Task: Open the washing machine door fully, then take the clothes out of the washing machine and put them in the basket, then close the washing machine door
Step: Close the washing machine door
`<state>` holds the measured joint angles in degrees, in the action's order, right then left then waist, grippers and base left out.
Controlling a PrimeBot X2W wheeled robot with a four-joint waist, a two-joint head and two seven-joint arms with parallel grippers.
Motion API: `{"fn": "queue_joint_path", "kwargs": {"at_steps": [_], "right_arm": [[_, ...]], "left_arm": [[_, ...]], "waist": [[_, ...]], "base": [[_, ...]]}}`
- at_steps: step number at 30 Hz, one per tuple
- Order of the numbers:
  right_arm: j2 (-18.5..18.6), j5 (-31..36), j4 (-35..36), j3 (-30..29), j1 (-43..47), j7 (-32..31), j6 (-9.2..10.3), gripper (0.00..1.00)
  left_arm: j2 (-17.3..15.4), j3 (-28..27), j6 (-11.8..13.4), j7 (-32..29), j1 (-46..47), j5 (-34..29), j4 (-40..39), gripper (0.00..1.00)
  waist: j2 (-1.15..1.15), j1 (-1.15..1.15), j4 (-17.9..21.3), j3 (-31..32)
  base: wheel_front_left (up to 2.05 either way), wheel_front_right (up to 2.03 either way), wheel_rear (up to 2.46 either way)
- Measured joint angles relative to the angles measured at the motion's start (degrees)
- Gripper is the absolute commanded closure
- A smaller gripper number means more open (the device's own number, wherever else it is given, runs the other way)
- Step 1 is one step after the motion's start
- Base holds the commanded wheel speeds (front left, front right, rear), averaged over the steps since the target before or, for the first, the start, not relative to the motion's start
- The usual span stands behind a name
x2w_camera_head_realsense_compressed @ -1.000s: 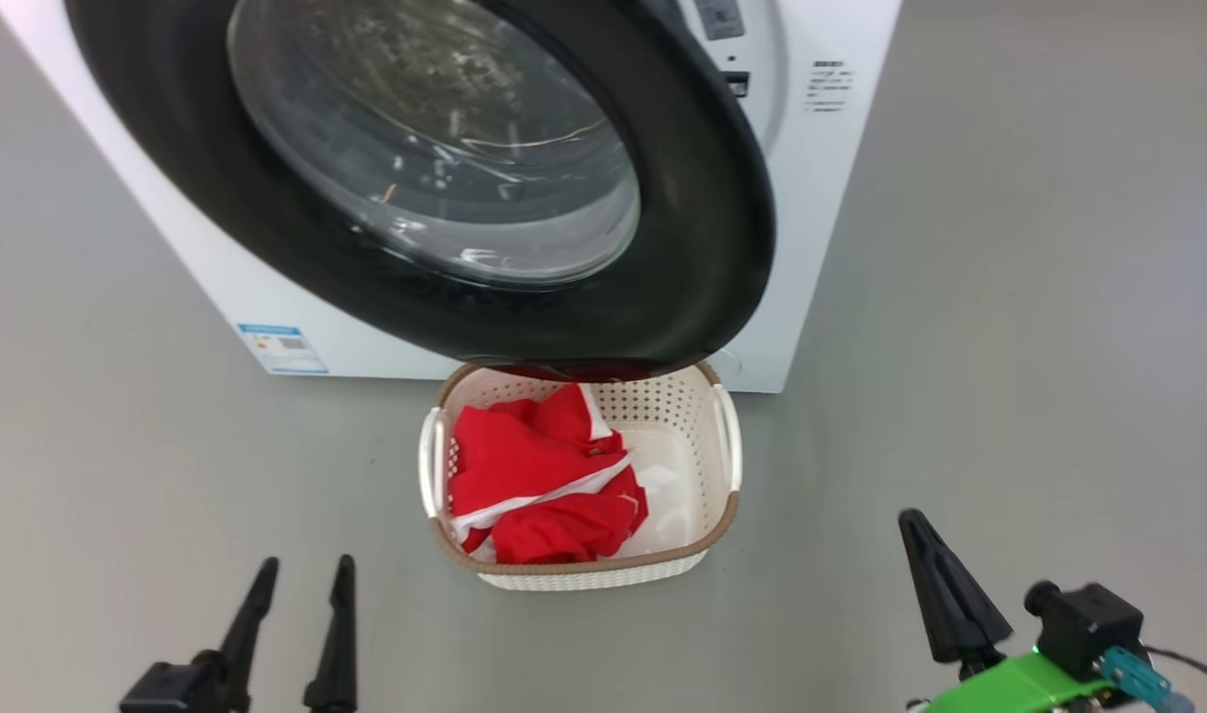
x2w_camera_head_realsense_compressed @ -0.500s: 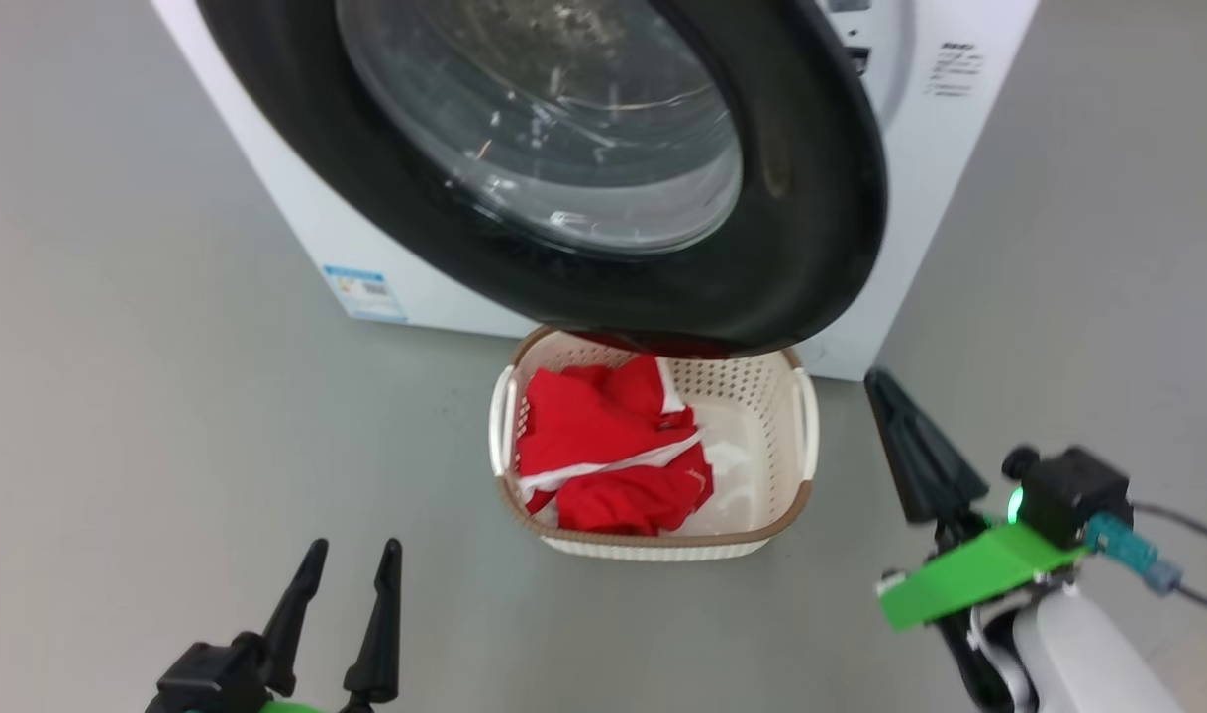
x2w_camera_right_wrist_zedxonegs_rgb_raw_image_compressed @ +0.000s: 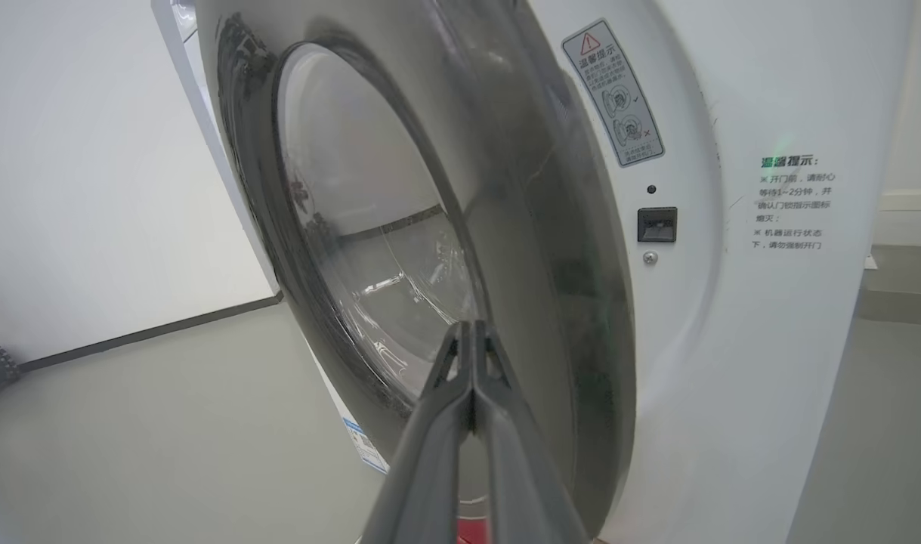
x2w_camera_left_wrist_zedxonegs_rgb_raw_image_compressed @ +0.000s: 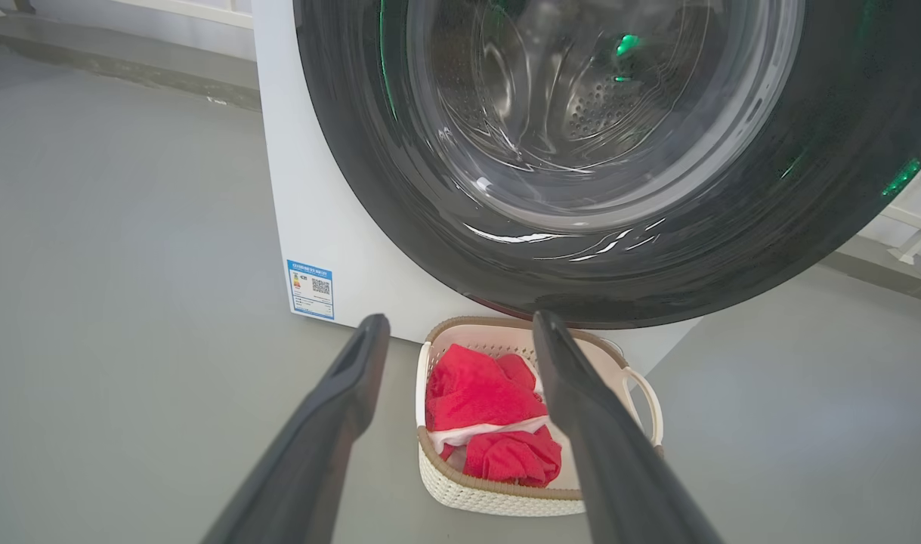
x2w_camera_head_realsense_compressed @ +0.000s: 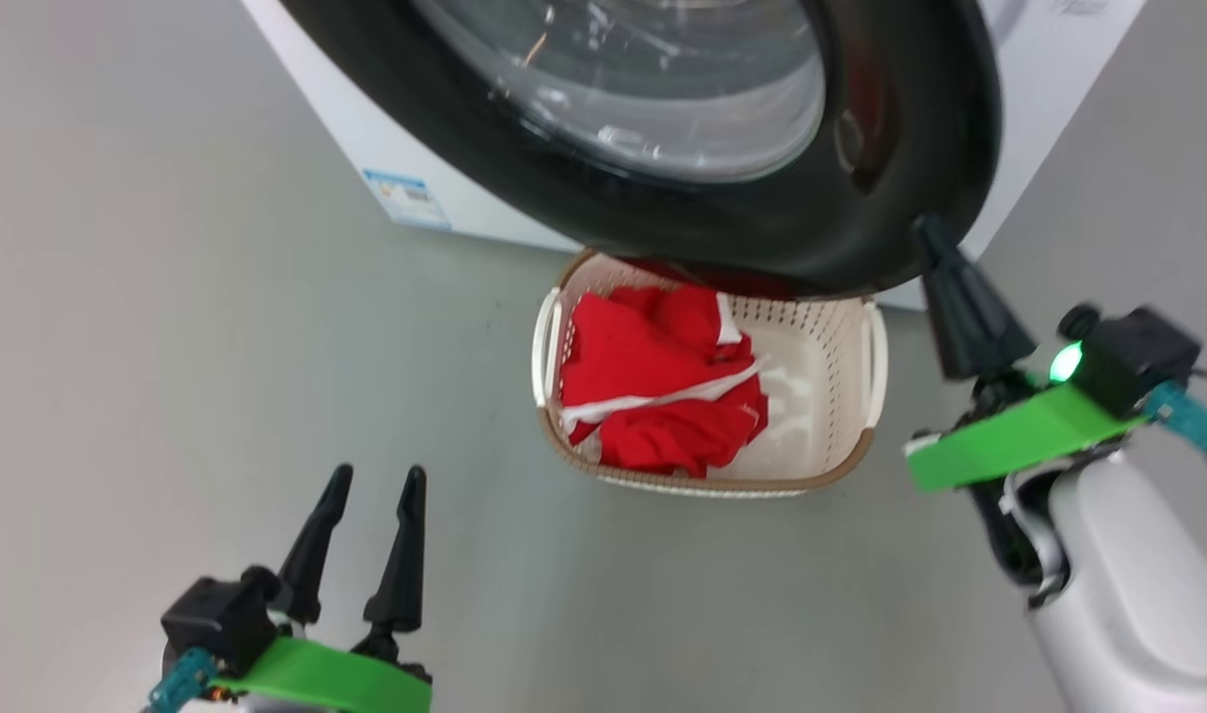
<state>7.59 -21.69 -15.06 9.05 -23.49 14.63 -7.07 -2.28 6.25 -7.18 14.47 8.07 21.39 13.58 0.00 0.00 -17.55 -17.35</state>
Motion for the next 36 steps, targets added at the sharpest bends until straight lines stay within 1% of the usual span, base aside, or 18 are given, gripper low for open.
{"fn": "queue_joint_path", "kwargs": {"at_steps": [9, 16, 22, 28, 36], "right_arm": [[0.7, 0.1, 0.4, -3.0, -5.0, 0.0, -0.07, 1.0], [1.3, 0.2, 1.4, -6.4, -7.9, 0.0, -0.24, 1.0], [1.8, 0.2, 1.8, -7.6, -11.4, 0.0, -0.25, 1.0], [2.6, 0.2, 2.1, -8.9, -14.9, 0.0, -0.25, 1.0], [2.5, 0.2, 2.7, -11.7, -18.9, 0.0, -0.48, 1.0]], "left_arm": [[0.1, 1.5, 0.0, 0.0, 3.9, 1.5, -0.5, 0.0], [0.3, 2.6, 0.0, 0.0, 6.2, 2.4, -0.9, 0.0], [0.5, 3.3, 0.0, 0.0, 7.8, 3.5, -1.8, 0.0], [0.5, 4.1, 0.0, 0.0, 8.9, 4.1, -2.0, 0.0], [0.7, 4.4, 0.0, 0.0, 10.1, 4.9, -2.4, 0.0]], "waist": [[0.0, 0.0, -1.7, -5.7], [0.0, 0.0, -2.9, -9.3], [0.0, 0.0, -3.7, -12.2], [0.0, 0.0, -4.3, -14.5], [0.0, 0.0, -5.4, -16.4]], "base": [[0.0, 0.0, 0.0], [0.0, 0.0, 0.0], [0.0, 0.0, 0.0], [0.0, 0.0, 0.0], [0.0, 0.0, 0.0]]}}
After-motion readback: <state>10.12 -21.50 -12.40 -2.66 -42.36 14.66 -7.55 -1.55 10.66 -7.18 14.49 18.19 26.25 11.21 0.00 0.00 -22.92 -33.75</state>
